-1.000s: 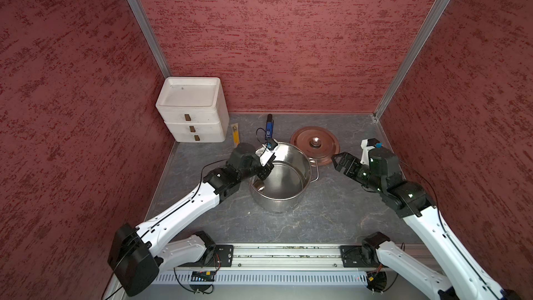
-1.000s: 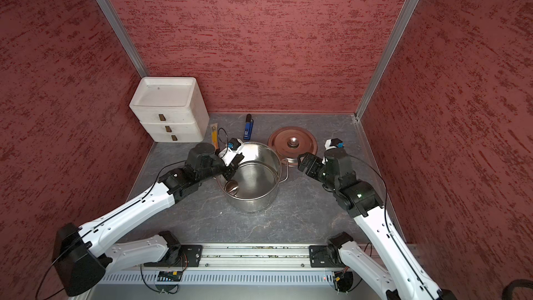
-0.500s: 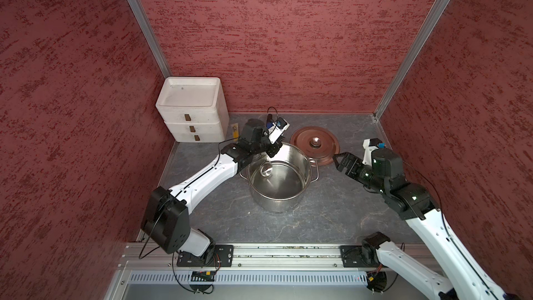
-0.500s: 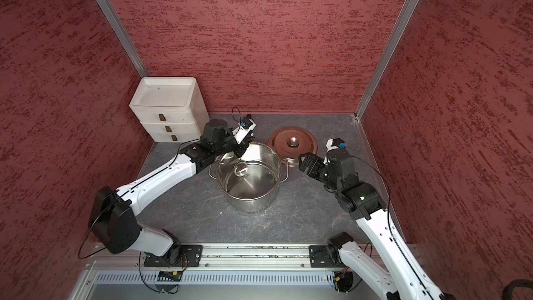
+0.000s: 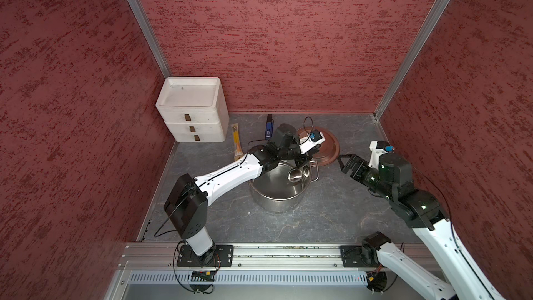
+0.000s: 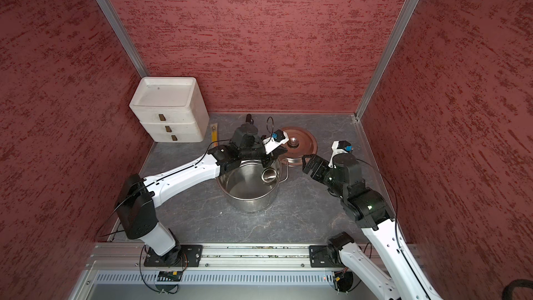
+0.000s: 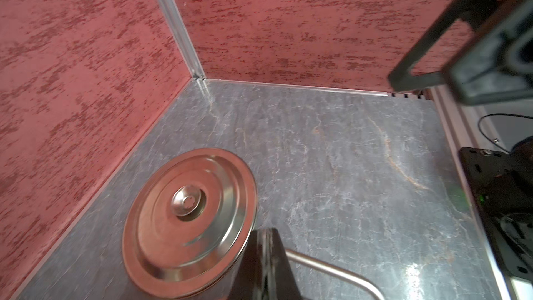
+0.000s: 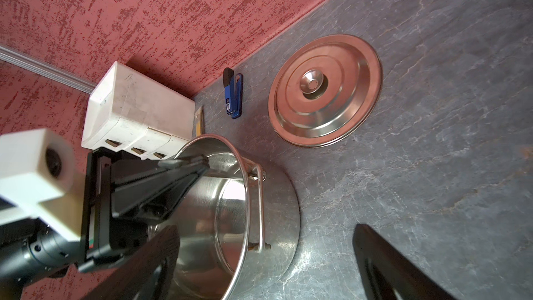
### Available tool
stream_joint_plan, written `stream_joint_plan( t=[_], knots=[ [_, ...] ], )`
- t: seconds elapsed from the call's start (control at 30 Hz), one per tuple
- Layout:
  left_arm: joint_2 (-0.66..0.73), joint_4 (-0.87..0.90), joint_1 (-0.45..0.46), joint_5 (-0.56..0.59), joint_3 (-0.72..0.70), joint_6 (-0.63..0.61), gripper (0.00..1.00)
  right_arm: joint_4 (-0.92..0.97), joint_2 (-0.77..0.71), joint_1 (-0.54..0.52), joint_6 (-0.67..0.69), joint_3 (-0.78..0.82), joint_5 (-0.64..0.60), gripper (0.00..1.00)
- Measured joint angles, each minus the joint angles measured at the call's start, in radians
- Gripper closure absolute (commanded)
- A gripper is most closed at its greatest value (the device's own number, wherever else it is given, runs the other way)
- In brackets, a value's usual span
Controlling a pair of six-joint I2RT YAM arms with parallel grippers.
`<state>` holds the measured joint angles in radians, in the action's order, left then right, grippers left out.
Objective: Stir the soup with a spoon
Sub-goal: Stir the soup in the pan with a stick.
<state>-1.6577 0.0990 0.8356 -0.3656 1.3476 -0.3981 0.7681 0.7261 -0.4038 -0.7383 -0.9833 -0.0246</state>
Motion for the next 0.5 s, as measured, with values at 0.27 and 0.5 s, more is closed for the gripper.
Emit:
stream_joint_plan(
  t=[0.27,0.5],
  knots=[
    [0.192,0.013,0.144,0.05,-0.2,0.026,1.0,-0.003,0.002,0.0,-0.01,0.033,0.001,0.01],
    [0.434,0.074,0.185,0.158,-0.366,0.069,1.0,-0.019,0.034,0.0,-0.013,0.039,0.008,0.02]
  ],
)
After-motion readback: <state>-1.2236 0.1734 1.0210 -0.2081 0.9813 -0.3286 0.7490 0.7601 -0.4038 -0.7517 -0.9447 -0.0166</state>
